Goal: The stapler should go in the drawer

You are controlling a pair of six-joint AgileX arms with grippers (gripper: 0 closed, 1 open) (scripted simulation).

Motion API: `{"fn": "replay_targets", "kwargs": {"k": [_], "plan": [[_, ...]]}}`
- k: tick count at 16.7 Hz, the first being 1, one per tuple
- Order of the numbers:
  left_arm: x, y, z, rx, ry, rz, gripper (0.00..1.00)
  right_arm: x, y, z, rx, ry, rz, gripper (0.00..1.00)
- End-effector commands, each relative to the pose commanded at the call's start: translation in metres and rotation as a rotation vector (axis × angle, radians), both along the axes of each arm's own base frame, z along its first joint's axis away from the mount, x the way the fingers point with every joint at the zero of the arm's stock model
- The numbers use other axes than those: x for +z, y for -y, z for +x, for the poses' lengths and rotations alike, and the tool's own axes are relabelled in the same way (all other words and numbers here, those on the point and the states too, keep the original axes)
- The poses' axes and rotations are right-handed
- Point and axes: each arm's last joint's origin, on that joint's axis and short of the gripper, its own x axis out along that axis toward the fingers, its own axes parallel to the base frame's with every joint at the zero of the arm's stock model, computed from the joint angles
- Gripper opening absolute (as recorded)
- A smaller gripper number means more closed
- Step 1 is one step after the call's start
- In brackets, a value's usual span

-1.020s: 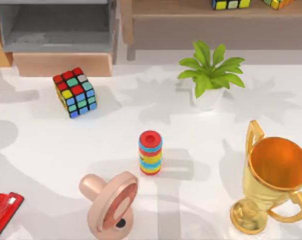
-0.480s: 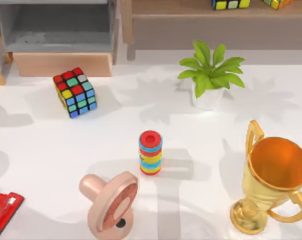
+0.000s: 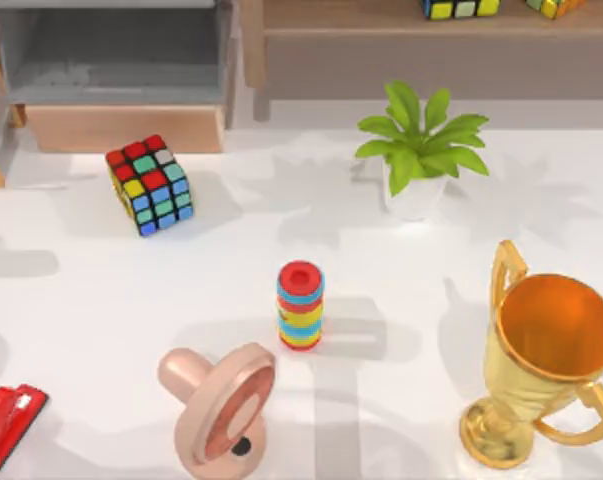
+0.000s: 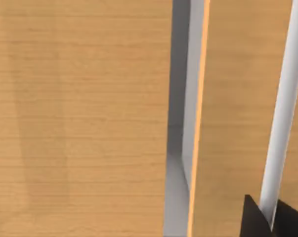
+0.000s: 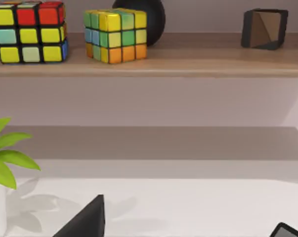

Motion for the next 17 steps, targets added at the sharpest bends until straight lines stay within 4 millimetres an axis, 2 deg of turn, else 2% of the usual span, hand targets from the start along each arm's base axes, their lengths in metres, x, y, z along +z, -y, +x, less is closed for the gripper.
{"fn": "replay_targets", "kwargs": {"k": [4,11,17], "plan": [[-0.001,0.0,-0.033,0.002,-0.003,-0.001,0.0,0.0,0.0,0.0,0.0,0.0,0.0,1.0],[0.0,-0.001,-0.04,0.002,0.001,0.004,0.0,0.0,0.0,0.0,0.0,0.0,0.0,1.0],[-0.001,-0.001,-0.092,0.001,-0.003,-0.001,0.0,0.0,0.0,0.0,0.0,0.0,0.0,1.0]]}}
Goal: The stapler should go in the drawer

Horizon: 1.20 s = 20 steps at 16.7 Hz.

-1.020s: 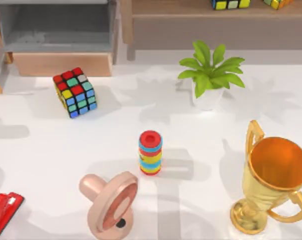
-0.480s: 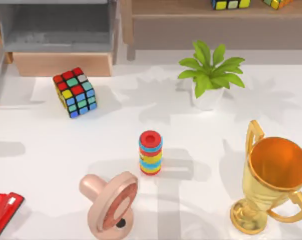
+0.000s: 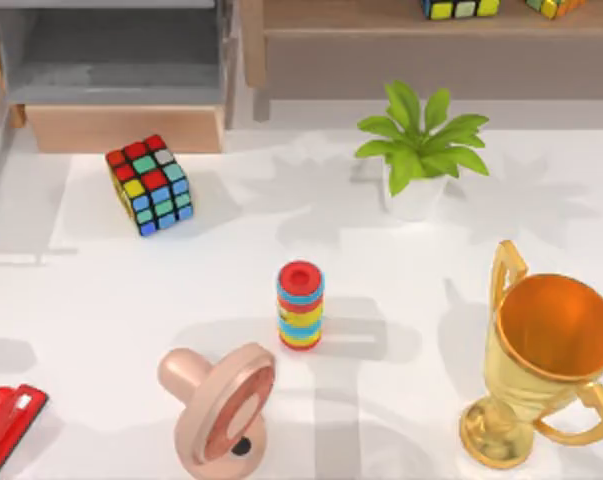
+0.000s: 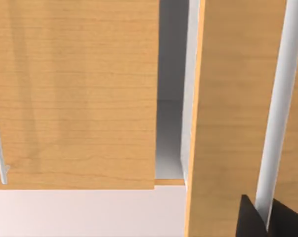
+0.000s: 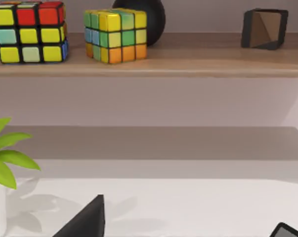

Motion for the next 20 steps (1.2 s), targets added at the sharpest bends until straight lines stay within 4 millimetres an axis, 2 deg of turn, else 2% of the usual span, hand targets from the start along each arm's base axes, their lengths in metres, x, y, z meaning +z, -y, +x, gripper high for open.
{"fn": "replay_targets", "kwargs": {"k": [5,18,20], "plan": [[0.0004,0.0001,-0.0061,0.0,0.002,0.002,0.0,0.0,0.0,0.0,0.0,0.0,0.0,1.0],[0.0004,0.0001,-0.0061,0.0,0.002,0.002,0.98,0.0,0.0,0.0,0.0,0.0,0.0,1.0],[0.0004,0.0001,-0.0061,0.0,0.002,0.002,1.0,0.0,0.0,0.0,0.0,0.0,0.0,1.0]]}}
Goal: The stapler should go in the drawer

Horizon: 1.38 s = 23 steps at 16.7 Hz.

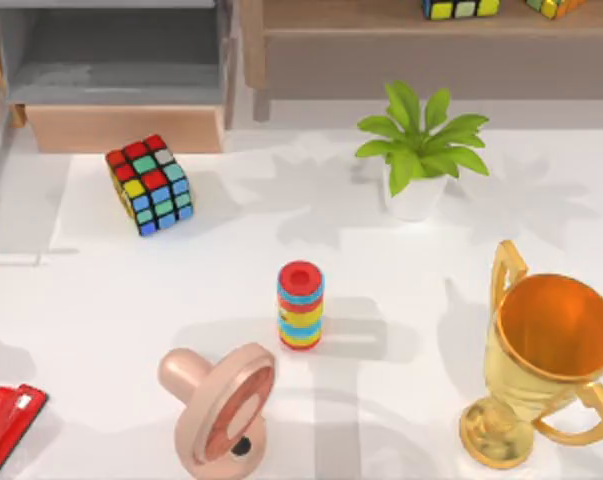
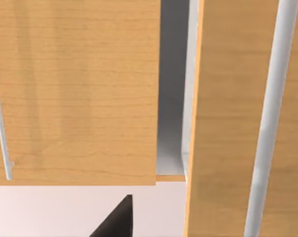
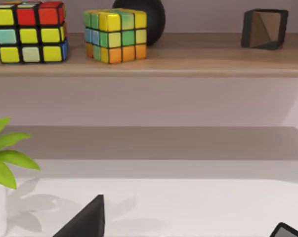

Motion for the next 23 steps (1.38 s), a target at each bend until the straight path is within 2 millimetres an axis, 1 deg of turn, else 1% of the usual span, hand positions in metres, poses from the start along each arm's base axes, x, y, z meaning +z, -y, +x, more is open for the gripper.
{"fn": "replay_targets", "kwargs": {"k": [8,12,17,20,23], "plan": [[0.0,0.0,-0.001,-0.001,0.002,0.002,1.0,0.0,0.0,0.0,0.0,0.0,0.0,1.0],[0.0,0.0,-0.018,-0.001,0.0,0.0,1.0,0.0,0.0,0.0,0.0,0.0,0.0,1.0],[-0.001,0.0,-0.018,-0.004,-0.002,-0.002,1.0,0.0,0.0,0.0,0.0,0.0,0.0,1.0],[0.006,-0.003,-0.017,0.016,-0.009,-0.022,1.0,0.0,0.0,0.0,0.0,0.0,0.0,1.0],[0.021,-0.007,-0.012,0.051,-0.039,-0.089,1.0,0.0,0.0,0.0,0.0,0.0,0.0,1.0]]}}
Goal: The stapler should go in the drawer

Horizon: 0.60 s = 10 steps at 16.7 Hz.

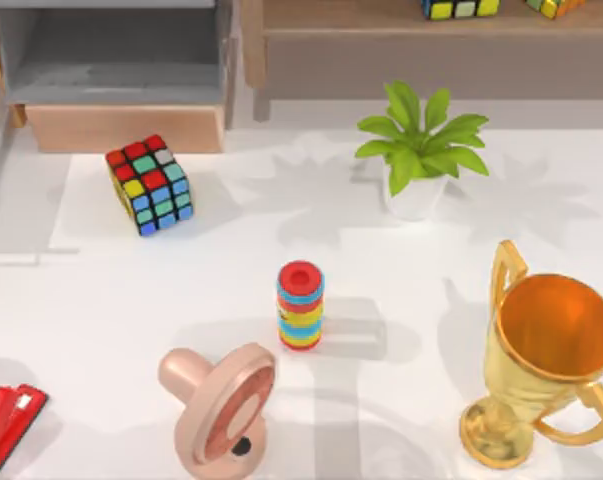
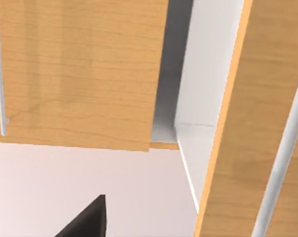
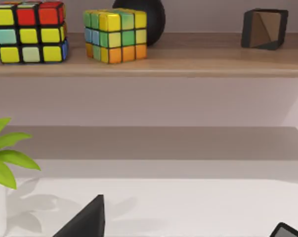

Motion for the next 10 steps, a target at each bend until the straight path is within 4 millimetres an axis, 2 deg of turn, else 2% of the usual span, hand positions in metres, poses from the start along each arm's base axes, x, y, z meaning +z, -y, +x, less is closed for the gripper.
{"fn": "replay_targets", "kwargs": {"k": [5,10], "plan": [[0.032,0.006,0.011,0.069,-0.139,-0.253,1.0,0.0,0.0,0.0,0.0,0.0,0.0,1.0],[0.062,0.04,0.017,0.174,-0.4,-0.608,1.0,0.0,0.0,0.0,0.0,0.0,0.0,1.0]]}}
